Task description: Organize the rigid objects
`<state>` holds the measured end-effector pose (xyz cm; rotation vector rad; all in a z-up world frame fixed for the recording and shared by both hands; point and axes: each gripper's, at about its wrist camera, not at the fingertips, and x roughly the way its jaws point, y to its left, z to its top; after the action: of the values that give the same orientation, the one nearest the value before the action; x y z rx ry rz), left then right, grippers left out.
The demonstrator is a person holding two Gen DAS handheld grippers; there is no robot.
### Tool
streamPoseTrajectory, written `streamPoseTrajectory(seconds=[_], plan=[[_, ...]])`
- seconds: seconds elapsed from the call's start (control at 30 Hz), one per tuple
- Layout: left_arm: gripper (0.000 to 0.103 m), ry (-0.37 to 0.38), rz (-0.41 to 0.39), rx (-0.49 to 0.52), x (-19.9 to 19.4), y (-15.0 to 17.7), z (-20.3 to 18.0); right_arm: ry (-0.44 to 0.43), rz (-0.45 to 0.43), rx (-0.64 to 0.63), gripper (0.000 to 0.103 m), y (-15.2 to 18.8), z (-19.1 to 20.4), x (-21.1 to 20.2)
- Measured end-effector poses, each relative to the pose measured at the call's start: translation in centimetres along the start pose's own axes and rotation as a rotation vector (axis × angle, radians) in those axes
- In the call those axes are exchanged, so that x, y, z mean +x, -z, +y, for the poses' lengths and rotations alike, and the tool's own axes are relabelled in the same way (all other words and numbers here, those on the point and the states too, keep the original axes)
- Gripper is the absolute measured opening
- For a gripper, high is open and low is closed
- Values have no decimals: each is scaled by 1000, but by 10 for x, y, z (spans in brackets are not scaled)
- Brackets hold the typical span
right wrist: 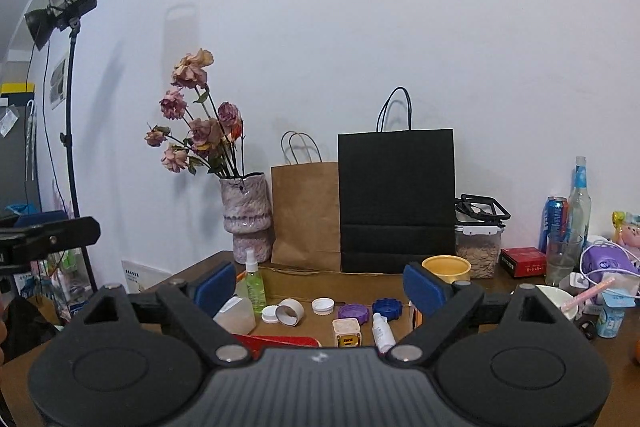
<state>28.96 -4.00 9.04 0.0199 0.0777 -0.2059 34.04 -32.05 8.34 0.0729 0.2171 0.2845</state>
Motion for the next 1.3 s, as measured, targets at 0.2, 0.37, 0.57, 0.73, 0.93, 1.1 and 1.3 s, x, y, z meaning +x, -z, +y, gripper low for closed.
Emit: streamPoseTrajectory(seconds=[0.2,0.37,0.57,0.73,0.93,1.1,1.3], plan=[[96,-1,-13,-16,-24,-1,1,-6,-6,15,92,-2,5,-23],[99,-23,-5,-38,-56,0,-1,-2,-6,28,92,3,16,-54],[103,-47,-7,-34,-114,16,-8,11,-18,36,102,28,29,-113],[103,-135,-57,29,-171,40,-19,20,-42,3,102,59,46,-173],[103,-149,-66,77,-228,79,-30,6,-65,-66,103,94,72,-237],[103,-153,-52,37,-262,106,-36,13,-121,-74,103,124,96,-277],[103,-162,-56,-1,-298,124,-42,73,-132,-19,103,160,115,-312]])
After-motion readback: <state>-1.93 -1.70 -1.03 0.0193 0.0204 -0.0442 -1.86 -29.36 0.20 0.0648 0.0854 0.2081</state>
